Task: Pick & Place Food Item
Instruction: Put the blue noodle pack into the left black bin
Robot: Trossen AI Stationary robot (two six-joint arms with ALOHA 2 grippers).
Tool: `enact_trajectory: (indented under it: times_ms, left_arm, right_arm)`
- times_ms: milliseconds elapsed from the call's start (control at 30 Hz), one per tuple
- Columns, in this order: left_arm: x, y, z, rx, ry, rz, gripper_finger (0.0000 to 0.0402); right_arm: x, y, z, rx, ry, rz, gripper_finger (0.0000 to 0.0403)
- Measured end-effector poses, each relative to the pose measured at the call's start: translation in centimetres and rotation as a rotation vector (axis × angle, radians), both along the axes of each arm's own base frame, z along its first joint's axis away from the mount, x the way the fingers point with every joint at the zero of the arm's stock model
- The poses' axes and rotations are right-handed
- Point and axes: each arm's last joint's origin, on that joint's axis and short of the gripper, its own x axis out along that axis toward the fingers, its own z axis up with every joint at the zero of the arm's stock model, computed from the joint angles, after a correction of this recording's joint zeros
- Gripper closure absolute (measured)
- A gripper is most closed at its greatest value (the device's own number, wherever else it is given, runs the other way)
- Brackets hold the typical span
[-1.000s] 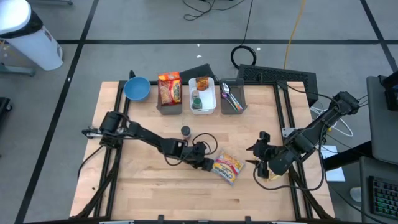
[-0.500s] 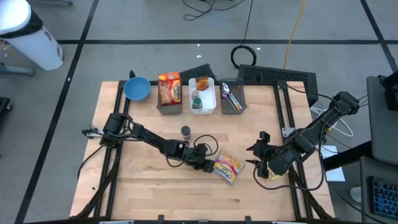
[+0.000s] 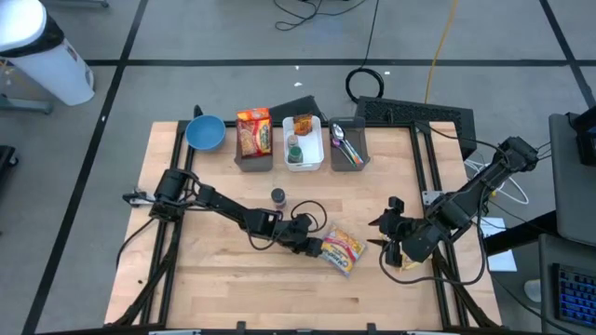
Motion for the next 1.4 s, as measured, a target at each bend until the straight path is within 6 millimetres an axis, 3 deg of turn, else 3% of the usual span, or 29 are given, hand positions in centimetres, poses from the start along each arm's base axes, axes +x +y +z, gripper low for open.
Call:
enact_trajectory:
  times_ms: [367, 567, 733, 1067, 1400]
  left_arm:
    - [0.0, 0.0, 0.0, 0.006, -0.002, 0.000, 0.0323]
    - [0.1, 0.0, 0.1, 0.017, -0.013, -0.002, 0.0362]
    - [0.1, 0.0, 0.1, 0.032, -0.021, -0.016, 0.0391]
    - [0.2, -0.1, 0.4, 0.041, -0.054, -0.122, 0.0397]
    - [1.9, 0.6, 3.6, 0.092, -0.046, -0.357, 0.0398]
  right_arm:
    - [0.0, 0.0, 0.0, -0.002, 0.000, 0.002, 0.0190]
    - [0.0, 0.0, 0.0, -0.003, 0.001, 0.002, 0.0190]
    - [0.2, 0.2, -1.3, 0.026, -0.021, 0.005, 0.0190]
    - [0.5, 0.6, -4.3, 0.176, -0.074, -0.006, 0.0190]
    - [0.8, 0.1, -3.4, 0.189, -0.144, 0.001, 0.0190]
